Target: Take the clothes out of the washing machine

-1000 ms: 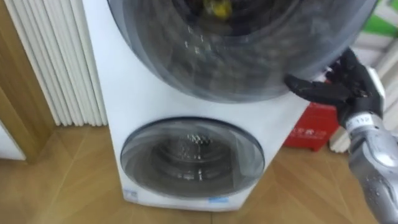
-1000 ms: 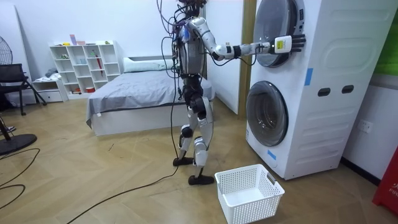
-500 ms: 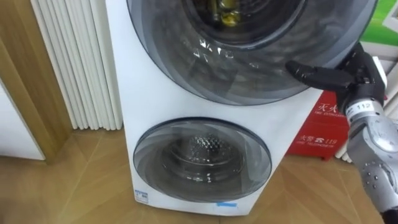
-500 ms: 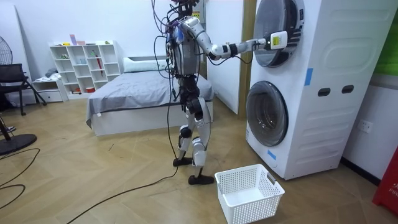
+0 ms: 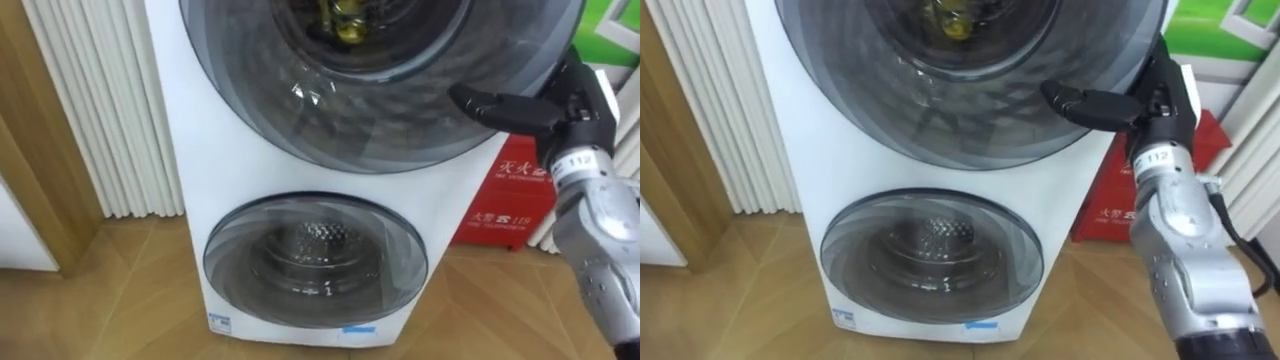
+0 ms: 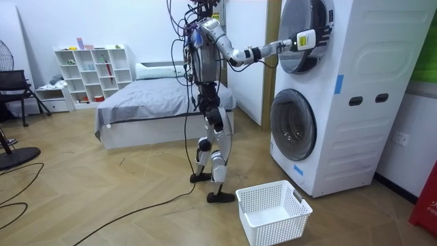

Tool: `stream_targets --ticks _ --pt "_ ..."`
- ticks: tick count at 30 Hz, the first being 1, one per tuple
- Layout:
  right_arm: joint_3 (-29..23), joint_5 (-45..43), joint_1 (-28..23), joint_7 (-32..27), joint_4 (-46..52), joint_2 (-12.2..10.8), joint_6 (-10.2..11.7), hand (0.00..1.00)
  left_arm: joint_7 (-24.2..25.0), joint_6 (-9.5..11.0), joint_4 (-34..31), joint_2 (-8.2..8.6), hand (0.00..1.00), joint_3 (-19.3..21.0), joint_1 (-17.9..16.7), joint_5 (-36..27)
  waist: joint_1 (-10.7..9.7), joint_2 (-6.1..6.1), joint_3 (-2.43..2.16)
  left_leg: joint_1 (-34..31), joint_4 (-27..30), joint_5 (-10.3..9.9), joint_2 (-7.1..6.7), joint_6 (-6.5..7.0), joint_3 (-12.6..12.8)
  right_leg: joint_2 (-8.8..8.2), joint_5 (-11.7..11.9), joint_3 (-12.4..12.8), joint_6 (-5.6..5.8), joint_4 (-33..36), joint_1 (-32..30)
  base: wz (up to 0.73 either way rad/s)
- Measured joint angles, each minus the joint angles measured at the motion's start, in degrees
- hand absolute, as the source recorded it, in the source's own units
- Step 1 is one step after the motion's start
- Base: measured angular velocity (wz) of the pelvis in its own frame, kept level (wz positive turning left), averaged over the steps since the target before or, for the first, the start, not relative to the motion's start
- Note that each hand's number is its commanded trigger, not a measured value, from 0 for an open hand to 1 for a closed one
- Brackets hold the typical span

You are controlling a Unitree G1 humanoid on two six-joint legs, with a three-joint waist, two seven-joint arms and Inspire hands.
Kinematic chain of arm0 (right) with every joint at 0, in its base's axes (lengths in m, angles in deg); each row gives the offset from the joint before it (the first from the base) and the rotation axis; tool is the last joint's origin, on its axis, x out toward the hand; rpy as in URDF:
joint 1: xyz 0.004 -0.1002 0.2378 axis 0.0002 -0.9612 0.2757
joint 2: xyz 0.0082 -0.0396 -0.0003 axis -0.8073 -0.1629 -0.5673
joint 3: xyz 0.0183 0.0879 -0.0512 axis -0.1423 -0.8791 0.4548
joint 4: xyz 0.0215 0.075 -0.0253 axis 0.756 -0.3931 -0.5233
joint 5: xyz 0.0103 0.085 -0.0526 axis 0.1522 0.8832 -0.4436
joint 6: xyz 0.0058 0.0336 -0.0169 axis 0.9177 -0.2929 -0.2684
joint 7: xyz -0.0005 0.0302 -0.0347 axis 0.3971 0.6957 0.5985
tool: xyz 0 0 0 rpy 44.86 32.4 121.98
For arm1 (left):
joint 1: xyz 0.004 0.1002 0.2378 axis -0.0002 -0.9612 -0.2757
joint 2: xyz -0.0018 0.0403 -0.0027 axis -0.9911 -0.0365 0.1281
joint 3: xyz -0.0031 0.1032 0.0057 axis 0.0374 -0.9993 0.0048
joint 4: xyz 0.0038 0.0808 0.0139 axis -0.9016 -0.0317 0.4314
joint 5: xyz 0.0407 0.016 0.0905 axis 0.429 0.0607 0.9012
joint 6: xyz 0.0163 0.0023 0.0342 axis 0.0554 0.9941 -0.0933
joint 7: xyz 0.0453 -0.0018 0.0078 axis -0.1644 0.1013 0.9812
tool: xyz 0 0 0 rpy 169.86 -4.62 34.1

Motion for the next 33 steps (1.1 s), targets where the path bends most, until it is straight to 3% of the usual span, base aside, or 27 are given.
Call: stream_targets --ticks 4,9,14,22,33 --pt "0.9 -0.3 -7.3 0.2 9.0 -0.8 1.2 0.0 -0.9 1.2 2.5 0.0 0.0 -1.1 1.2 -2.3 -0.1 0.22 0.13 0.4 -0.4 0.0 0.01 0.0 1.3 0.09 0.0 0.4 -0.03 -0.2 0.0 -0.1" --pt "1.3 -0.5 -12.2 1.6 15.8 -2.5 1.4 0.0 -2.1 1.2 3.5 -0.02 0.0 -3.0 1.1 -3.5 -1.2 0.47 0.22 0.1 -0.6 0.0 0.04 -0.02 2.3 0.1 0.0 0.5 -0.03 -0.1 -0.5 -0.02" --pt "1.9 -1.0 -14.4 2.9 19.7 -3.1 1.6 0.0 -2.1 1.8 3.4 -0.08 0.0 -3.8 1.3 -3.4 -1.5 0.83 0.21 -0.7 -1.0 -0.1 0.09 0.0 2.9 0.2 0.4 0.8 -0.26 0.6 -2.0 -0.04" --pt "3.5 -2.5 -19.8 7.8 21.3 -6.5 7.1 0.0 -1.5 2.8 3.0 0.02 0.0 -7.4 1.9 -3.6 -1.9 1.27 0.08 -0.7 -0.9 -0.1 0.13 0.0 2.9 0.53 0.8 1.9 -0.2 0.5 -2.0 0.0" --pt "8.0 -2.4 -21.0 12.3 21.3 -8.3 8.3 0.0 -3.0 5.0 3.4 0.23 0.0 -9.5 3.5 -3.7 -3.0 2.93 0.03 -0.5 -0.9 -0.1 0.15 -0.01 3.3 0.98 1.2 3.2 -0.4 0.6 -2.2 -0.05"
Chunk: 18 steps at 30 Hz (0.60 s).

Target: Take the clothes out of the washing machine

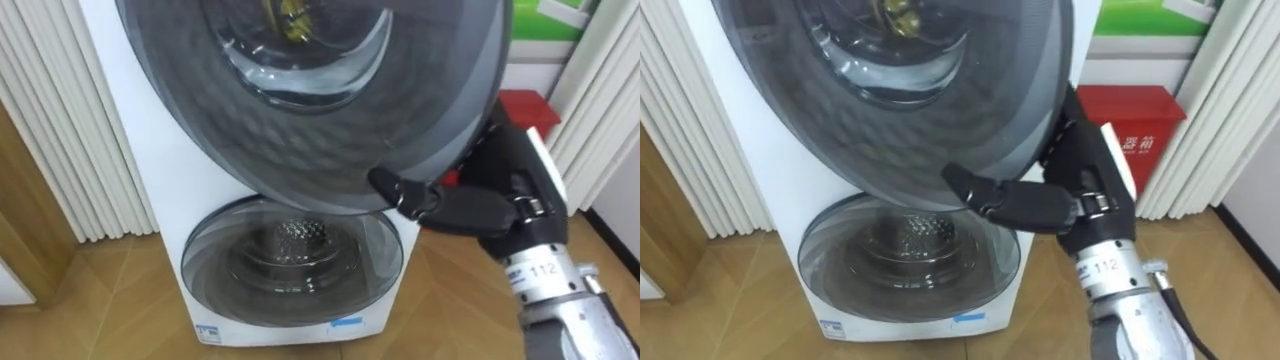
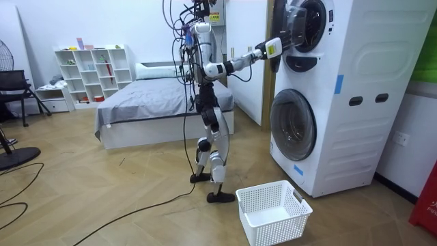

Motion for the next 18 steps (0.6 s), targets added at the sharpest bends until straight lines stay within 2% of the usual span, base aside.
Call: stream_targets --ticks 8,13,18 --pt "1.8 0.5 0.2 4.7 2.8 -0.5 -1.0 0.0 0.1 0.0 0.2 0.08 0.0 0.0 0.0 0.0 0.4 -0.08 -0.08 -0.1 -0.1 0.0 0.15 -0.04 0.8 0.37 0.3 0.6 -0.13 0.0 -0.6 -0.06" --pt "5.0 0.9 0.5 10.1 6.7 0.6 -2.4 0.0 1.8 0.1 0.4 0.05 0.0 0.1 0.0 -0.1 0.1 -0.35 -0.19 -0.1 0.2 0.0 0.35 -0.07 1.1 0.44 0.5 0.4 -0.35 0.0 -0.7 -0.05" --pt "5.0 0.9 0.7 10.3 7.2 1.0 -4.0 0.0 1.8 1.3 0.3 -0.39 0.0 0.2 0.2 0.0 0.6 -1.61 -0.13 -0.2 0.2 0.1 0.55 -0.28 1.1 0.64 0.4 0.4 -0.38 -0.1 -0.7 -0.03"
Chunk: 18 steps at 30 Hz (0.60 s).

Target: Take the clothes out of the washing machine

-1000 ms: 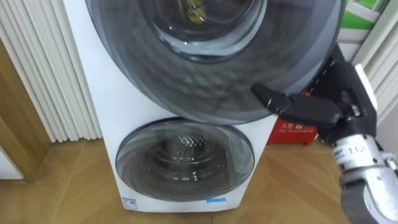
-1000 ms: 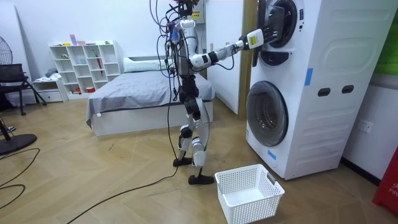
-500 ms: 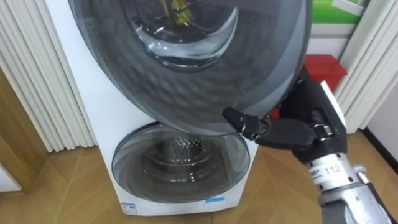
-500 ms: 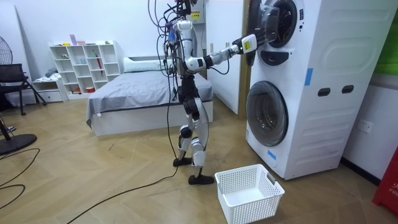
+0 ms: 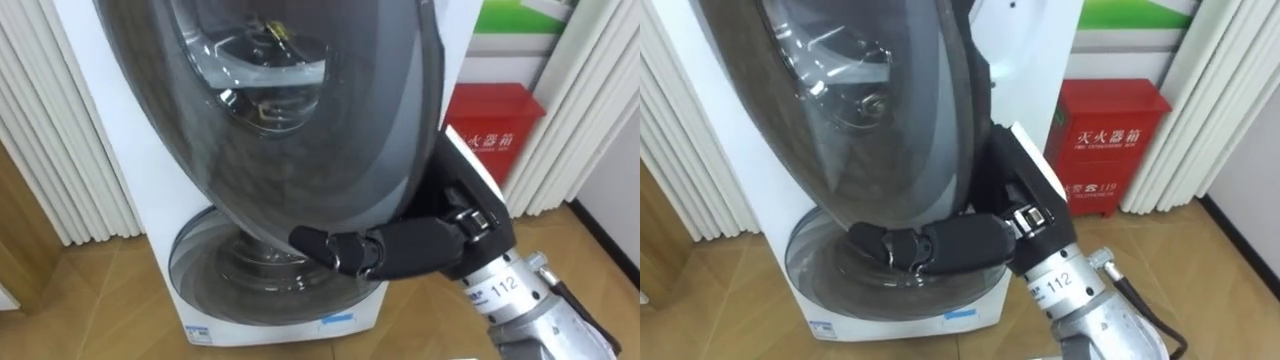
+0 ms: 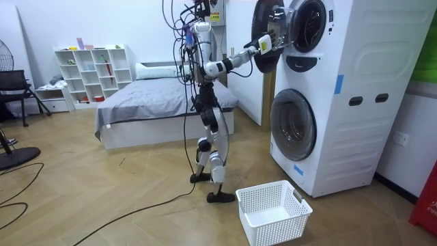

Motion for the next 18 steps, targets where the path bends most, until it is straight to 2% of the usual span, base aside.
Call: stream_targets --ticks 3,9,14,17,18 --pt "0.4 0.0 0.1 0.0 0.1 -0.1 0.0 0.0 0.0 0.0 -0.2 -0.32 0.0 0.0 0.0 0.0 1.5 -0.21 -0.02 -0.4 0.0 -0.1 0.11 -0.28 -0.1 0.22 0.0 0.1 0.08 0.2 -0.7 -0.11" --pt "1.0 -0.2 0.6 -0.6 0.1 -0.7 0.0 0.0 0.0 0.5 -0.3 -1.3 0.0 -0.2 0.3 0.0 2.9 -0.52 0.07 -1.0 0.1 0.5 0.36 -0.97 -1.1 0.12 0.3 -0.2 -1.3 1.2 -1.8 0.0" --pt "2.7 -1.4 0.6 -0.6 0.0 -1.5 0.0 0.0 1.9 1.3 -0.3 -1.73 0.0 -0.2 0.0 0.0 3.4 -0.67 0.16 -1.3 0.9 0.7 0.4 -1.09 -1.5 0.12 -0.1 -0.3 -1.08 1.1 -1.8 0.01" --pt "3.6 -1.4 0.6 0.3 0.1 -1.8 0.0 0.0 2.6 1.3 -0.2 -1.76 0.0 -0.1 0.0 0.6 4.0 -0.66 0.16 -1.7 1.3 0.7 0.39 -1.12 -2.3 -0.5 -0.2 -2.2 -1.36 1.1 -1.9 0.01" --pt "3.9 -1.4 0.6 0.8 0.1 -1.9 0.0 0.0 3.0 1.3 -0.1 -1.8 0.0 0.0 0.0 0.6 4.3 -0.67 0.16 -2.2 1.7 0.6 0.37 -1.11 -3.2 -1.07 -0.2 -3.8 -1.39 1.1 -1.9 0.06"
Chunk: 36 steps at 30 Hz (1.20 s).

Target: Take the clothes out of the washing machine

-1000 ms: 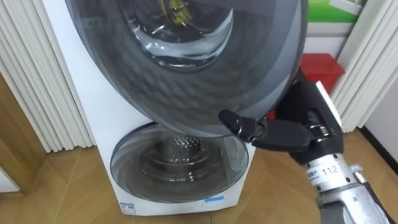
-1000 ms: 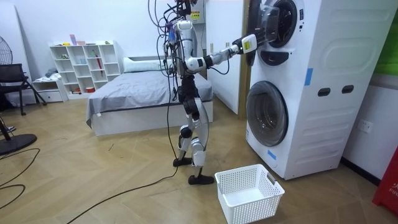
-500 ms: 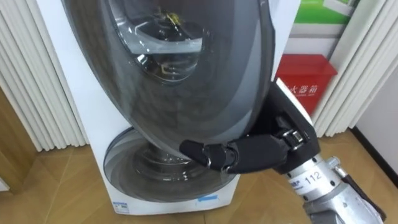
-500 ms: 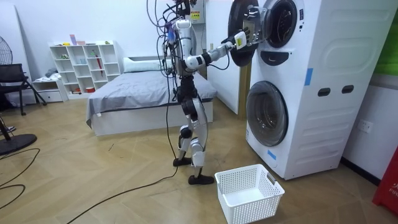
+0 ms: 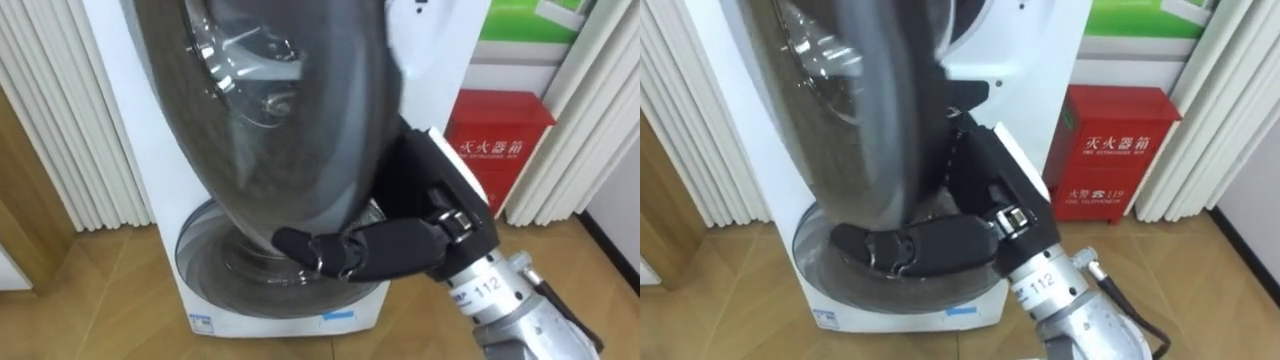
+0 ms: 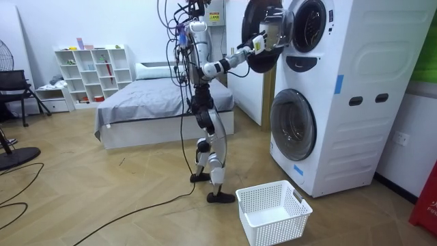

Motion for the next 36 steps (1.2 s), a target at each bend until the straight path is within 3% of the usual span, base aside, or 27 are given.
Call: stream_targets --ticks 6,9,11,13,16,20,22,23,25,36 --pt "2.9 0.0 0.3 4.3 0.0 -0.5 0.1 0.0 0.6 -0.4 0.1 -0.01 0.0 0.0 -0.5 0.0 1.8 -0.34 -0.17 -1.0 0.0 0.2 -0.05 0.53 -2.7 -0.39 -0.1 -1.9 0.17 0.3 -0.1 0.19" --pt "7.0 0.1 2.8 6.5 0.0 -0.6 0.1 0.0 1.4 -1.2 0.1 0.01 0.0 0.1 -0.3 0.0 2.6 -1.24 -0.7 -2.1 -0.1 0.9 -0.13 1.24 -3.8 -0.7 -0.4 -2.5 0.58 0.1 -0.5 0.26" --pt "9.8 0.2 4.9 9.1 0.0 -0.7 0.0 0.0 1.7 -1.2 0.0 0.11 0.0 0.1 0.0 0.0 4.5 -1.42 -0.76 -2.2 0.0 1.6 -0.16 0.37 -3.9 -0.74 -0.4 -2.6 0.64 0.0 -0.3 0.18" --pt "11.5 0.0 6.9 12.1 0.0 -1.0 0.0 0.0 1.9 -1.3 -0.1 -0.01 0.0 0.8 0.2 0.0 5.5 -2.17 -0.97 -2.2 0.0 1.8 -0.45 -0.02 -4.3 -0.99 -1.0 -2.7 1.67 -0.1 0.6 0.48" --pt "12.0 -0.4 7.9 12.5 -0.9 -1.9 -0.2 0.0 1.9 -1.3 0.0 -0.05 0.0 1.2 0.2 -0.2 6.8 -2.61 -0.77 -1.9 0.0 1.5 -1.47 0.65 -6.3 -0.95 -1.2 -1.8 2.36 -1.1 2.2 0.45" --pt "12.4 -0.4 8.2 15.3 -0.9 -2.3 -0.2 0.0 1.9 -1.4 0.0 -0.1 0.0 1.2 0.3 -0.6 8.1 -2.76 -0.43 -1.9 -0.3 0.8 -2.4 1.71 -6.9 -1.39 -1.9 -1.5 3.36 -1.0 2.5 0.15" --pt "12.8 -0.3 9.4 15.6 -0.9 -2.3 -0.2 0.0 1.6 -1.4 0.0 -0.28 0.0 1.2 0.7 -0.8 8.2 -3.0 0.28 -1.8 -0.6 0.7 -2.58 1.96 -7.0 -1.48 -1.6 -1.5 2.68 -1.1 2.5 0.05" --pt "12.9 -0.3 9.5 15.5 -0.9 -2.3 -0.2 0.0 1.4 -1.4 0.0 -0.27 0.0 1.2 0.7 -0.8 8.2 -3.03 0.41 -1.8 -0.8 0.7 -2.61 1.98 -7.0 -1.52 -1.3 -1.5 2.11 -1.1 2.5 0.0" --pt "13.9 -0.4 9.6 15.4 -0.9 -2.0 -0.2 0.0 1.0 -1.4 0.0 -0.26 0.0 1.2 1.0 -1.1 8.2 -3.09 0.6 -1.8 -1.4 0.7 -2.7 2.04 -7.0 -1.69 -1.5 -1.9 2.13 -1.2 2.4 0.02" --pt "15.0 -0.3 9.6 15.2 -0.9 -1.3 -1.9 0.0 -2.4 -1.7 0.8 -0.18 0.0 1.1 2.4 -2.8 8.0 -2.84 0.81 -1.1 -2.1 0.6 -2.79 2.08 -6.1 -1.82 -1.9 -2.3 2.6 -2.1 3.2 0.0"
